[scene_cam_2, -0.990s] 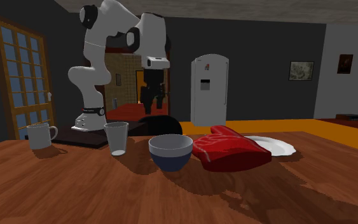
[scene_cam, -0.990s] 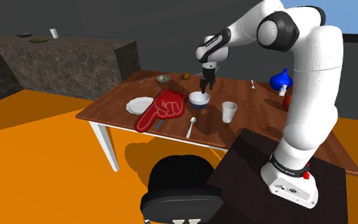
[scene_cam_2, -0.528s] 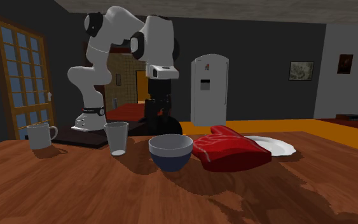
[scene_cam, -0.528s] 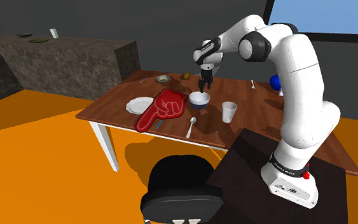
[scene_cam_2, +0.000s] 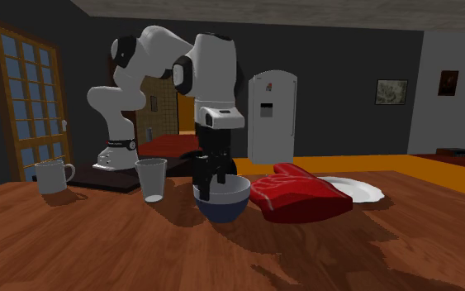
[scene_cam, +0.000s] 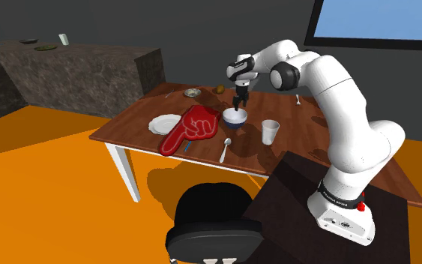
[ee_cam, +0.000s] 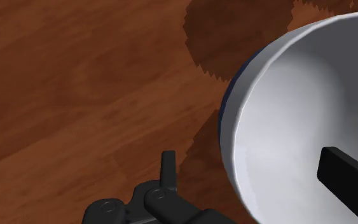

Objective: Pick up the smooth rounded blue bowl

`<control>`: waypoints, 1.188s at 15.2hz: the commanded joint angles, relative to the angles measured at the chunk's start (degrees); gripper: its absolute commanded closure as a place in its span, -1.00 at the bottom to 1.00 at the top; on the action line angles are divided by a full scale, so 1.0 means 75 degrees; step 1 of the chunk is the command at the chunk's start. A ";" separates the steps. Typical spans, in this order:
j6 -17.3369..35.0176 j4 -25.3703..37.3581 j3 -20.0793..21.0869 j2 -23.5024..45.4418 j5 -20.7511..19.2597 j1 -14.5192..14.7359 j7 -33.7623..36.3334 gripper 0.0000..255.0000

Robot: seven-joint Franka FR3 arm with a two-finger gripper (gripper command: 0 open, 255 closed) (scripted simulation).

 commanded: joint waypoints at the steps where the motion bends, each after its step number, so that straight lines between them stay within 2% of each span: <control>1: 0.0038 0.0149 0.0019 0.0181 0.0017 -0.0036 -0.0008 -1.00; 7: 0.0308 0.0148 0.0057 0.0451 0.0059 -0.0055 -0.0033 -1.00; 8: 0.0307 0.0145 0.0056 0.0448 0.0059 -0.0059 -0.0038 1.00; 18: 0.0251 0.0143 0.0048 0.0390 0.0050 -0.0050 -0.0028 1.00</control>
